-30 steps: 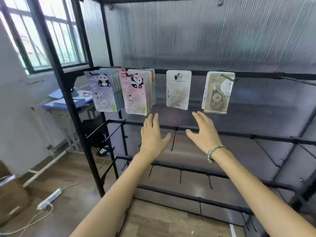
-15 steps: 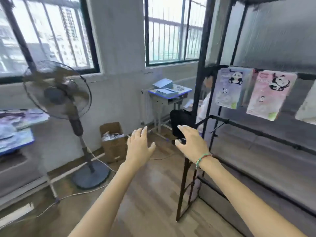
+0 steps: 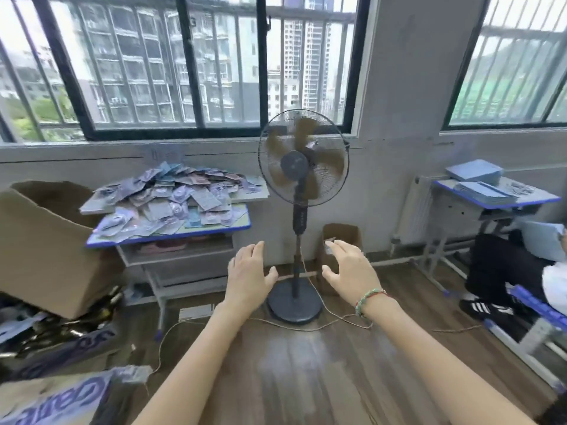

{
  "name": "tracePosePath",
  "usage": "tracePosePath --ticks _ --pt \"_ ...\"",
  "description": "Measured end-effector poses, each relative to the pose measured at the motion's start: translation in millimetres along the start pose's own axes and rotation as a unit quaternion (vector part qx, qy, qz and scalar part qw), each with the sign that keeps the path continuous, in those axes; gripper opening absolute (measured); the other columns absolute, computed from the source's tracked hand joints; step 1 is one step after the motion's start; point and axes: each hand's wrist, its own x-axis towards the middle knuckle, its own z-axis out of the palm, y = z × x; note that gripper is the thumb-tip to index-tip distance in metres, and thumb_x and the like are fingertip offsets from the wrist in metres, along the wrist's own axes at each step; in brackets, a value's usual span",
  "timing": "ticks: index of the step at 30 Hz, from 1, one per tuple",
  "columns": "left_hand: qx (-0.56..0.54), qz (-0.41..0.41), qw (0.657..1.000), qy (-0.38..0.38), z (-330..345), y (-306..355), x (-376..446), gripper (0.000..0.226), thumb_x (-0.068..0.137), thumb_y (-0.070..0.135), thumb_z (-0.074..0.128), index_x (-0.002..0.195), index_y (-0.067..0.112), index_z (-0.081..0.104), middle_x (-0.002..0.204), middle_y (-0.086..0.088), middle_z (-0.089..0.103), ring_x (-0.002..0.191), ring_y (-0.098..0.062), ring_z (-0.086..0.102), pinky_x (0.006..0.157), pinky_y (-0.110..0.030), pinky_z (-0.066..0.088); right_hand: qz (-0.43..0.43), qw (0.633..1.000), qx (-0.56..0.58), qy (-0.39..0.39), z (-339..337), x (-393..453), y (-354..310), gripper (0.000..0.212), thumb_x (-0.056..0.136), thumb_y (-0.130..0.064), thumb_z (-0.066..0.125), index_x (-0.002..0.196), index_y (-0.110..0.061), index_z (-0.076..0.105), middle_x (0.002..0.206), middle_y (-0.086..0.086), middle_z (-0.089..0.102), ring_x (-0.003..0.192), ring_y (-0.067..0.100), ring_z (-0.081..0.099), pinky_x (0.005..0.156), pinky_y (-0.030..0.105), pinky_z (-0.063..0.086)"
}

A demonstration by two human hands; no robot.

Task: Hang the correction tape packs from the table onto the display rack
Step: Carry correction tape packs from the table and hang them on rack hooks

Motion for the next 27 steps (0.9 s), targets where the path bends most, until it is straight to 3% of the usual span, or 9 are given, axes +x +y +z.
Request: tracePosePath --ticks 9,22,27 --pt "0.009 -0.132 0.991 0.029 -21.4 -120.8 27.2 0.063 0.095 0.033 0.054 0.149 0.010 0.030 0.149 -0.009 0.039 0.140 -0.023 0.031 0.115 -0.037 0.025 -0.085 0.993 0.032 -0.076 78.7 99.1 -81.2 0.055 0.093 -0.027 0.053 0.145 -0.015 0.038 0.148 0.004 0.038 0.137 0.020 0.032 0.112 0.028 0.025" --pt "0.042 -0.226 0.968 0.100 -52.1 -233.3 188.1 0.059 0.092 0.030 0.059 0.143 0.011 0.039 0.141 -0.009 0.048 0.133 -0.025 0.040 0.110 -0.037 0.032 -0.154 0.981 0.062 -0.096 152.5 321.6 -151.9 0.052 0.094 -0.027 0.053 0.142 -0.013 0.040 0.143 0.006 0.044 0.132 0.023 0.038 0.106 0.029 0.032" --pt "0.046 -0.274 0.958 0.075 -43.9 -267.1 227.3 0.060 0.094 0.032 0.056 0.146 0.012 0.034 0.144 -0.010 0.043 0.135 -0.027 0.035 0.108 -0.038 0.029 -0.146 0.978 0.059 -0.136 194.0 372.9 -161.6 0.052 0.093 -0.026 0.051 0.142 -0.013 0.039 0.142 0.005 0.043 0.129 0.024 0.039 0.103 0.030 0.034"
